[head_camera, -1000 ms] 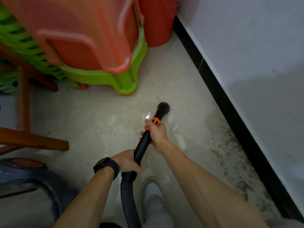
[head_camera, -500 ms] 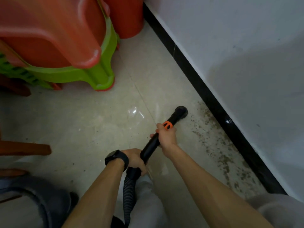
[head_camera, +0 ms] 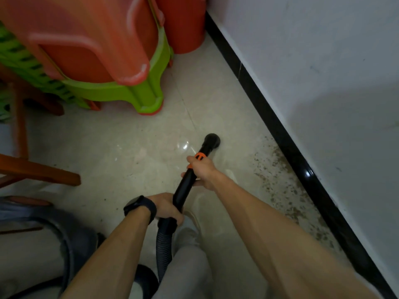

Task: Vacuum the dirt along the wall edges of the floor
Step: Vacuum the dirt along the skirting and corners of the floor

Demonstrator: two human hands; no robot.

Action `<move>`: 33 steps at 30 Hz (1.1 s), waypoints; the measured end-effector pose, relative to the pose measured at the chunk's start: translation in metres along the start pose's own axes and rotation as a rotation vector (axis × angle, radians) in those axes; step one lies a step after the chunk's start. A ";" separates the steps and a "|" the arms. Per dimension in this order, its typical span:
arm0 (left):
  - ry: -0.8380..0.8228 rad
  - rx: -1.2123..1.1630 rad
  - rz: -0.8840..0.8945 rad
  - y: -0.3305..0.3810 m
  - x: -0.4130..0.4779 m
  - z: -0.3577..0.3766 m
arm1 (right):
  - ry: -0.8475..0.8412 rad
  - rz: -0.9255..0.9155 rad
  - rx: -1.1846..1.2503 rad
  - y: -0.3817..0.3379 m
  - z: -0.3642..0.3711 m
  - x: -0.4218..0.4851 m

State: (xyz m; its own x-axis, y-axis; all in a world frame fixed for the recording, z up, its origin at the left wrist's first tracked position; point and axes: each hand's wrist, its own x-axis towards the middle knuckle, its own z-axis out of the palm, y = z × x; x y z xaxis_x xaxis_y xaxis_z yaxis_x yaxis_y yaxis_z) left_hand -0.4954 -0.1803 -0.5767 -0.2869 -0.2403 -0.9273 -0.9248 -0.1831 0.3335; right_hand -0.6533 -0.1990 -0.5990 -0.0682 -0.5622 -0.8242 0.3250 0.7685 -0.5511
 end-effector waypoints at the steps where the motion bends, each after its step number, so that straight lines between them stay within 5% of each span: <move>1: 0.025 0.033 0.021 0.009 0.005 0.000 | 0.040 -0.004 -0.009 -0.005 -0.010 0.002; 10: 0.531 0.258 0.186 0.076 0.035 -0.001 | 0.275 -0.112 0.204 -0.043 -0.079 0.026; 17: 0.767 0.186 0.177 0.093 0.053 0.033 | 0.086 -0.172 0.271 -0.046 -0.101 0.026; 27: 0.554 -0.127 0.129 0.087 0.028 0.071 | -0.021 -0.133 0.148 0.012 -0.066 -0.009; 33: 0.522 -0.246 0.256 0.107 0.073 0.086 | 0.197 -0.290 0.048 0.012 -0.096 0.014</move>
State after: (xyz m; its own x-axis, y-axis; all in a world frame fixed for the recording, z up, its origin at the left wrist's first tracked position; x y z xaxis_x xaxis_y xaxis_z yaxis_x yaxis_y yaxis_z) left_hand -0.6367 -0.1355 -0.6228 -0.2747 -0.7276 -0.6286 -0.7403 -0.2572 0.6212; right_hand -0.7414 -0.1682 -0.6297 -0.3433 -0.6815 -0.6463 0.3094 0.5677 -0.7629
